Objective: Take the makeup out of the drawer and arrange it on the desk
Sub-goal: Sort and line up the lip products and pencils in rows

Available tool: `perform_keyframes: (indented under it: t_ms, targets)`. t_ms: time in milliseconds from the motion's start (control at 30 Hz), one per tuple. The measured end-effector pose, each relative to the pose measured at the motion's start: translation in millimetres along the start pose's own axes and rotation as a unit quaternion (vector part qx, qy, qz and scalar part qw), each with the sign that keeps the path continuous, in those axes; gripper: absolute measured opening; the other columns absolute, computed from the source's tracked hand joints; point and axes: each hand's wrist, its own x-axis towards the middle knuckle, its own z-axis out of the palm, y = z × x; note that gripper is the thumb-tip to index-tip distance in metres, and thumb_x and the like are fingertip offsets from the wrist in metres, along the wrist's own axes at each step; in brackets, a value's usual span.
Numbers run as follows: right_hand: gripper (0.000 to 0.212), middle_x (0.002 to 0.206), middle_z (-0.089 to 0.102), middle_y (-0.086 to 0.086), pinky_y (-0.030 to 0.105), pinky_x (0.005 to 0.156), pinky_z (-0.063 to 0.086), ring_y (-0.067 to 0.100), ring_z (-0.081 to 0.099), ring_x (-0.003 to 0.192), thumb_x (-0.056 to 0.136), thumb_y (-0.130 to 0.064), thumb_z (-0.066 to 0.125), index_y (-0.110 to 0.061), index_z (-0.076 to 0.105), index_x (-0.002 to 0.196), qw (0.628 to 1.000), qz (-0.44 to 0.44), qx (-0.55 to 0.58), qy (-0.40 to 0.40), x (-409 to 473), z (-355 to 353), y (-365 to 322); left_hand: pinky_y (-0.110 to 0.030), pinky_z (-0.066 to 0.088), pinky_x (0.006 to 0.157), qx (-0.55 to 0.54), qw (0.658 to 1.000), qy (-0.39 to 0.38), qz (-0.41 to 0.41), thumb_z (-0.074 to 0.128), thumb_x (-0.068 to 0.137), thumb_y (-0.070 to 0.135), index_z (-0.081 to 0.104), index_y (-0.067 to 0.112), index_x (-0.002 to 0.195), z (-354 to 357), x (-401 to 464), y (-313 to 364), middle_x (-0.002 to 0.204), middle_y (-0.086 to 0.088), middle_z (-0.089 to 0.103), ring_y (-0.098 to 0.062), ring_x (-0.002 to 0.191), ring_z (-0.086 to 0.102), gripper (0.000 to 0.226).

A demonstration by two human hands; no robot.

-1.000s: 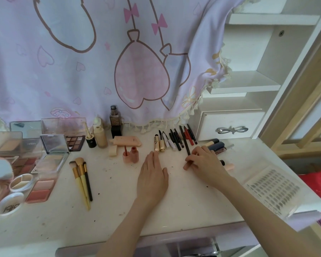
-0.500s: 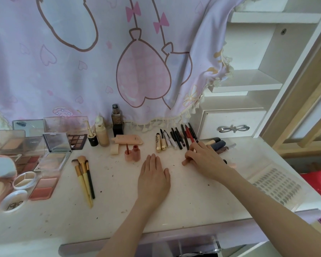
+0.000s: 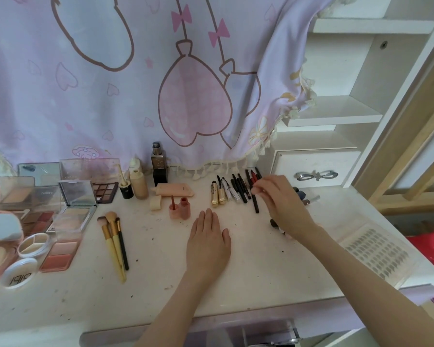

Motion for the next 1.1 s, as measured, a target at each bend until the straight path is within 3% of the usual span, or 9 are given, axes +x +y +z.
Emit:
perform_keyframes:
  t_ms: [67,167,300,433,567,633,833,967,1100]
  targets:
    - [0.025,0.082,0.060,-0.010,0.019,0.075,0.039,0.003,0.052,0.084,0.091,-0.002,0.052,-0.026,0.053,0.086,0.973,0.150,0.159,0.067,8,-6,-10,-0.029,0.002,0.116,-0.016,1.000,0.000,0.013,0.022,0.099,0.033,0.021,0.012,0.146,-2,1,-1,0.156,-0.007,0.014,-0.018,0.144,0.007,0.051]
    - [0.017,0.080,0.067,-0.004,0.023,0.074,0.050,0.009,0.062,0.079,0.092,-0.006,0.053,-0.021,0.057,0.085,0.850,0.322,0.388,0.150,14,-10,-22,-0.026,0.018,0.112,-0.151,0.988,0.024,0.027,0.033,0.099,0.030,0.033,0.018,0.141,-11,1,-5,0.146,-0.002,0.036,-0.015,0.135,0.029,0.044]
    - [0.013,0.075,0.069,0.004,0.023,0.070,0.055,0.015,0.067,0.071,0.092,-0.003,0.051,-0.005,0.056,0.080,0.693,0.387,0.596,0.118,5,-6,-36,-0.012,0.042,0.080,-0.406,0.912,0.038,0.035,0.054,0.091,0.030,0.033,0.032,0.134,-35,-1,-1,0.118,0.013,0.053,0.004,0.094,0.052,0.048]
    - [0.021,0.068,0.068,0.006,0.023,0.062,0.055,0.015,0.066,0.063,0.092,-0.005,0.051,-0.007,0.063,0.074,0.618,0.425,0.656,0.087,-2,1,-50,-0.013,0.040,0.061,-0.407,0.900,0.121,0.102,0.060,0.088,0.017,0.042,0.041,0.103,-60,0,1,0.075,0.005,0.053,-0.005,0.064,0.048,0.033]
    - [0.027,0.053,0.050,0.002,0.019,0.043,0.039,0.010,0.046,0.046,0.091,-0.009,0.053,-0.009,0.067,0.067,0.601,0.468,0.647,0.040,-5,2,-60,-0.009,0.035,0.057,-0.309,0.930,0.148,0.135,0.054,0.092,0.021,0.049,0.024,0.095,-70,-6,-10,0.067,0.013,0.044,0.003,0.062,0.045,0.007]
    - [0.019,0.050,0.046,0.002,0.019,0.039,0.032,0.011,0.039,0.041,0.090,-0.011,0.053,-0.004,0.062,0.075,0.601,0.487,0.633,-0.001,-8,1,-64,-0.011,0.037,0.057,-0.259,0.947,0.133,0.138,0.052,0.092,0.026,0.050,0.017,0.100,-67,-13,-17,0.073,0.018,0.041,0.004,0.065,0.046,0.012]
    - [0.036,0.049,0.039,-0.002,0.018,0.036,0.022,0.008,0.029,0.038,0.091,-0.039,0.055,-0.006,0.063,0.079,0.683,0.506,0.524,-0.057,-11,12,-80,-0.017,0.034,0.055,-0.182,0.976,0.089,0.081,0.033,0.093,0.041,0.051,0.014,0.104,-56,-25,-28,0.085,0.011,0.044,-0.004,0.062,0.041,0.034]
    - [0.033,0.050,0.037,-0.002,0.017,0.037,0.022,0.007,0.027,0.038,0.094,-0.029,0.052,-0.003,0.060,0.076,0.704,0.483,0.518,-0.054,-7,17,-89,-0.022,0.036,0.057,-0.176,0.982,0.053,0.053,0.026,0.097,0.036,0.046,0.017,0.094,-49,-31,-31,0.078,0.008,0.043,-0.010,0.062,0.042,0.027]
    - [0.020,0.049,0.040,-0.004,0.018,0.040,0.024,0.007,0.029,0.040,0.096,-0.010,0.047,0.004,0.055,0.083,0.772,0.384,0.500,-0.080,-5,21,-95,-0.013,0.034,0.055,-0.297,0.955,-0.005,-0.010,0.027,0.101,0.022,0.038,0.027,0.071,-44,-35,-42,0.065,0.008,0.044,-0.007,0.057,0.038,0.032]
